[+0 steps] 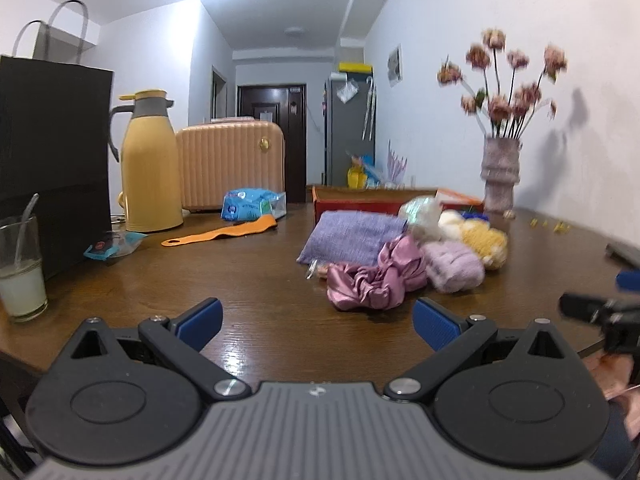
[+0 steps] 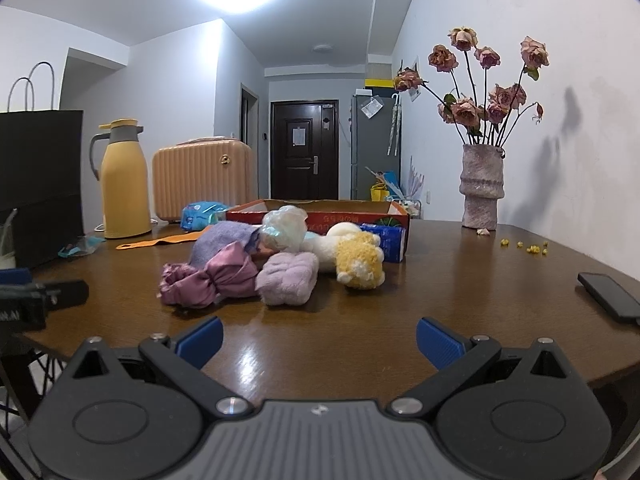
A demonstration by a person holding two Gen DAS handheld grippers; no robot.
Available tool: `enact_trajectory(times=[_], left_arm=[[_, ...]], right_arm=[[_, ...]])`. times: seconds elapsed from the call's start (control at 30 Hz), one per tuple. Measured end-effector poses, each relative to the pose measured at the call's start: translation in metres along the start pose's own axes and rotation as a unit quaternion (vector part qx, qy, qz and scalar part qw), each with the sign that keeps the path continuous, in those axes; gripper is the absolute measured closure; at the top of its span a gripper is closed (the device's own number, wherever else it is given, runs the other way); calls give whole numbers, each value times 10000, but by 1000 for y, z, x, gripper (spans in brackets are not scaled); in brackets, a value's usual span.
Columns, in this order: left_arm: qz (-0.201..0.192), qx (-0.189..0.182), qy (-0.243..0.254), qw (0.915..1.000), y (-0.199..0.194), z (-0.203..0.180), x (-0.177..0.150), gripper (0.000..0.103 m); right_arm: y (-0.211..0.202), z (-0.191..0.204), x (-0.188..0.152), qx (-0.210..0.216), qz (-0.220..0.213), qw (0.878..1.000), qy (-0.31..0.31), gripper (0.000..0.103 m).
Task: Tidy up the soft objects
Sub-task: 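Reach the left gripper to the pink satin scrunchie and close on it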
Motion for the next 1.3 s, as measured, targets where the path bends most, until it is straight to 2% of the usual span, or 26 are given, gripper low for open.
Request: enact_trajectory(times=[0.07, 0.2, 0.33, 0.4, 0.47, 0.63, 0.77, 0.8, 0.87, 0.9, 0.93, 0.97, 1.03, 1.07, 1.17, 1.3], left_arm=[[140, -53, 71, 9999, 15, -2, -1, 0], [583, -299, -172, 9977, 45, -1, 0, 0], [778, -468, -355, 9952, 63, -2, 6, 0], [834, -564, -404, 9941, 72, -3, 11, 0], [899, -648, -546, 9923, 81, -2, 17, 3], [1035, -847, -733, 9883, 111, -1, 32, 28], [1253, -1013, -713, 9843, 131, -2, 32, 31], [1308, -1059, -700, 9832, 135, -1, 31, 35], [1385, -1255, -719, 9798, 139, 0, 28, 55], [1421, -1419, -748, 9768, 141, 1, 28, 70], [1443, -1569, -806, 9737, 141, 2, 28, 76], [1460, -1628, -839, 9722, 142, 2, 28, 77], [1436, -1682, -817, 9718, 140, 2, 28, 87], [1441, -1729, -814, 9709, 139, 1, 28, 90], [1393, -1953, -866, 9669, 134, 2, 41, 94], [934, -2274, -908, 9651, 139, 8, 84, 95]], right_arm=[[11, -3, 6, -36, 8, 10000, -9, 0], [36, -5, 14, 27, 131, 9999, 32, 0], [58, -5, 24, 401, 347, 9985, 105, 1], [67, -5, 30, 562, 346, 9977, 138, 6], [77, -2, 39, 642, 392, 9971, 136, 19], [113, 12, 66, 1275, 493, 9906, 107, 39], [149, 30, 76, 1633, 623, 9846, 57, 46], [159, 34, 77, 1696, 678, 9832, 47, 46], [175, 41, 77, 1738, 790, 9816, 40, 57], [183, 44, 75, 1762, 896, 9802, 57, 62], [188, 45, 73, 1815, 1002, 9782, 93, 71], [193, 46, 71, 1870, 1087, 9762, 140, 82], [196, 46, 66, 1960, 1156, 9735, 213, 87], [195, 45, 65, 1970, 1143, 9735, 181, 93], [184, 44, 72, 2065, 1070, 9725, 156, 97], [171, 37, 104, 2148, 610, 9747, 105, 97]])
Point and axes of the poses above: each gripper's, at about its wrist camera, not at the fingertips, and y roughly the way its jaws point, z to its left, x to its top, the point moved 3 cm from there along y, roughly the way its jaws point, and after that the axes turned 2 degrees about x, right-handed, at the moved point
